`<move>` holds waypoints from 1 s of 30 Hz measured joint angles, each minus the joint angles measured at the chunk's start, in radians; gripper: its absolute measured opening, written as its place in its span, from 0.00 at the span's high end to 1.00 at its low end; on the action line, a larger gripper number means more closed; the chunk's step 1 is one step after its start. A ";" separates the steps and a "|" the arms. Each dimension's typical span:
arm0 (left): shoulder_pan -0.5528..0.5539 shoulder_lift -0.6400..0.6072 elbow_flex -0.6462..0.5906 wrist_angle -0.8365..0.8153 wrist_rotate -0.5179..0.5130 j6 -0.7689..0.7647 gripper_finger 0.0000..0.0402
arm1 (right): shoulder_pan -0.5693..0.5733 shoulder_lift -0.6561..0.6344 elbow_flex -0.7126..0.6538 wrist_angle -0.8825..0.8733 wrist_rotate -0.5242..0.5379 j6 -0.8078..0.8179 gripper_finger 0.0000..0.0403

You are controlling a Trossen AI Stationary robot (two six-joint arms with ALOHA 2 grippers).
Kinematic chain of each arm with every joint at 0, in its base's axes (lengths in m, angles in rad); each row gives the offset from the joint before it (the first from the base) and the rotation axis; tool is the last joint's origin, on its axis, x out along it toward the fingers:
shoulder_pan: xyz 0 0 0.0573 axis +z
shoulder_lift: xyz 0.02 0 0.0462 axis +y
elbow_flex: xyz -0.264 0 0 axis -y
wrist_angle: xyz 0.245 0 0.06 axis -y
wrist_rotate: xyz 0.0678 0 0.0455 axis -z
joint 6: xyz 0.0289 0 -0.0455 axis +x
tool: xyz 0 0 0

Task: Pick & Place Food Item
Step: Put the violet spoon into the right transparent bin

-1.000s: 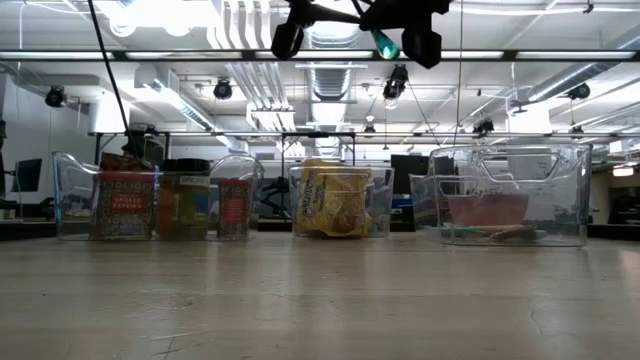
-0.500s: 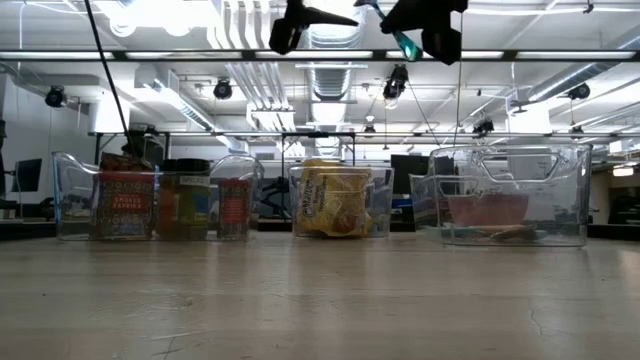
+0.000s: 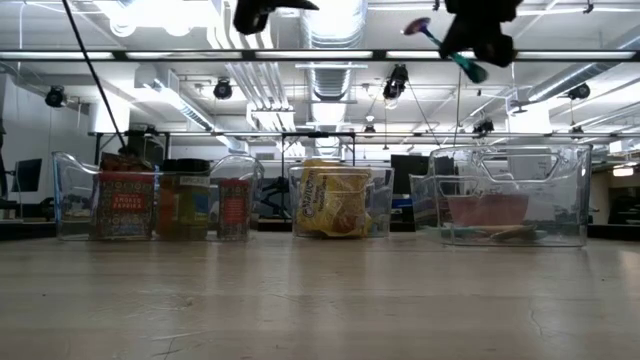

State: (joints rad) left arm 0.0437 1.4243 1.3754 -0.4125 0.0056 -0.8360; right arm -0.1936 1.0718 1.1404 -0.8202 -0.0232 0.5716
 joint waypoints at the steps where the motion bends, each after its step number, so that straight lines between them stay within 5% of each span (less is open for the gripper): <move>1: 0.000 -0.006 -0.001 -0.017 -0.006 0.000 0.36 | -0.011 -0.011 0.000 -0.026 0.000 0.000 0.98; 14: -0.050 -0.051 -0.001 -0.029 -0.009 0.119 0.36 | -0.089 -0.087 -0.021 -0.237 -0.005 -0.008 0.98; 30: -0.095 -0.067 -0.002 -0.134 -0.015 0.123 0.36 | -0.114 -0.171 -0.268 -0.189 -0.095 0.031 0.98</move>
State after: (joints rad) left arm -0.0518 1.3575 1.3739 -0.5464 -0.0089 -0.7134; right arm -0.3078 0.9007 0.8725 -1.0097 -0.1179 0.6028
